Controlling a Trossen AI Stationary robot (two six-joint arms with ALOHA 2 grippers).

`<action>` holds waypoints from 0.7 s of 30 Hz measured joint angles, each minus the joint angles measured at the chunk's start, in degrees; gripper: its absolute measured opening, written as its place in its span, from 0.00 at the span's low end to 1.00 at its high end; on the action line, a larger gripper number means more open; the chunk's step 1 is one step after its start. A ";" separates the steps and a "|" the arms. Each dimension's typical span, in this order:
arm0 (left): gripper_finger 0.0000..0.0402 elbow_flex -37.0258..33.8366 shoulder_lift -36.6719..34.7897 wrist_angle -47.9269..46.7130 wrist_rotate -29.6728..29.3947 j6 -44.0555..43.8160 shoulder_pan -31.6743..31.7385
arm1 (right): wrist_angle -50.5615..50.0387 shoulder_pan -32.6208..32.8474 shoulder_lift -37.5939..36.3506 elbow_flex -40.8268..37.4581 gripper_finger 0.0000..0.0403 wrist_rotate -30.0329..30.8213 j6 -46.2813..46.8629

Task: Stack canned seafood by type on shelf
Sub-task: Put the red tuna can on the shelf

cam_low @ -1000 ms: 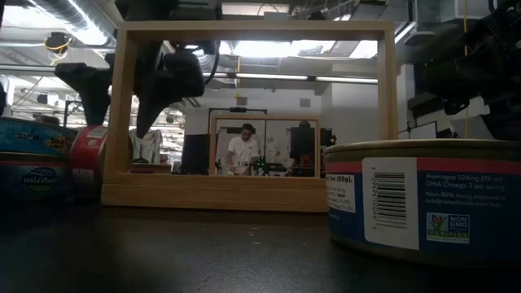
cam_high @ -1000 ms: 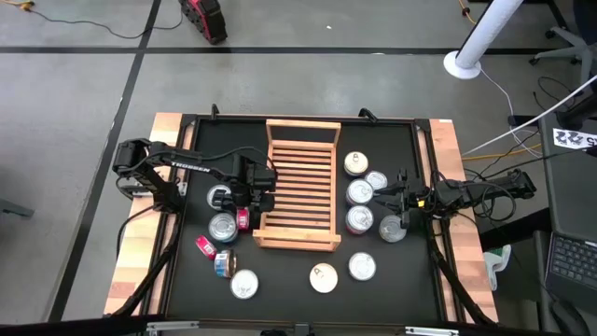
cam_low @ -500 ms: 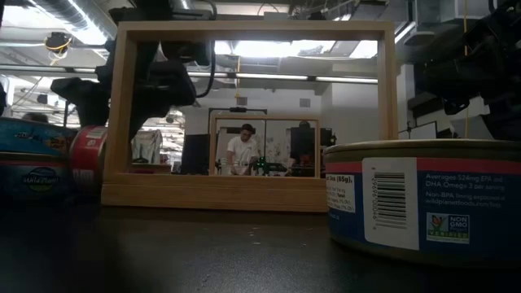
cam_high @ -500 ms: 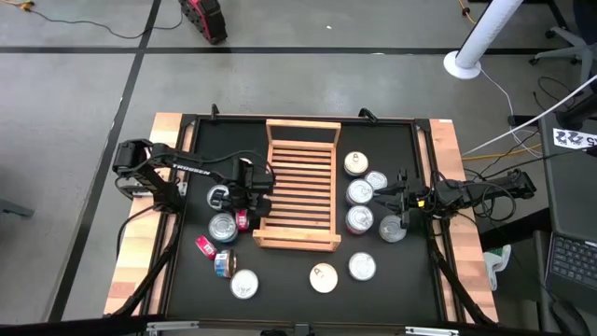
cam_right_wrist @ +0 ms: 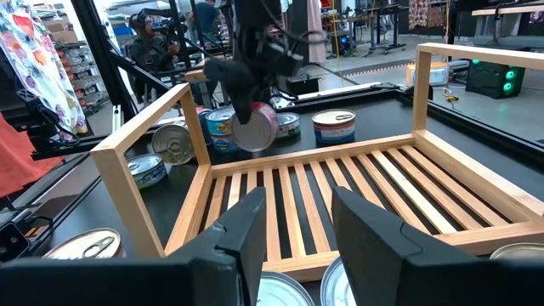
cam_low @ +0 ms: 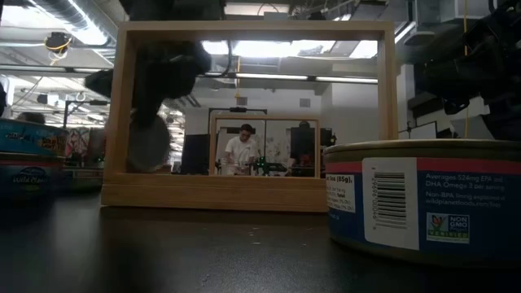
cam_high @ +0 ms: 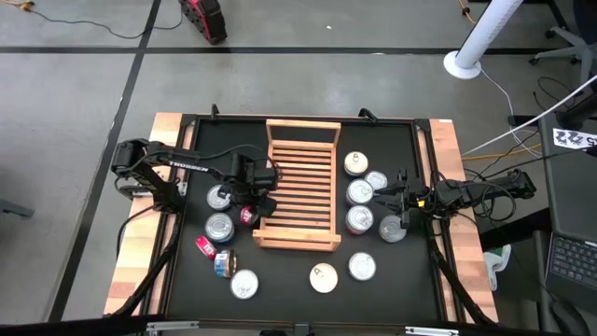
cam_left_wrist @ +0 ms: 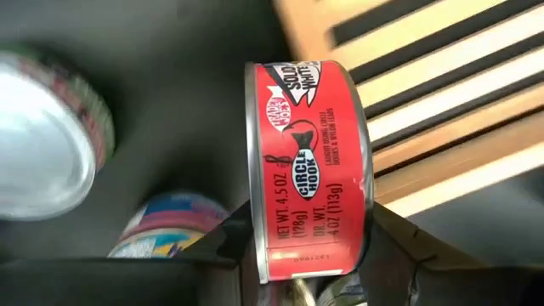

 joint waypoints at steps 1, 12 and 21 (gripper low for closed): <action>0.33 0.76 0.00 0.01 -1.12 1.04 0.26 | 0.01 -0.02 0.00 -0.01 0.34 0.00 0.00; 0.33 6.84 0.00 5.54 -20.98 19.39 8.49 | 0.02 -0.02 -0.02 -0.01 0.34 0.77 -0.16; 0.35 6.86 6.96 25.34 -31.12 49.14 13.32 | 0.07 0.00 0.00 -0.01 0.34 2.04 -0.24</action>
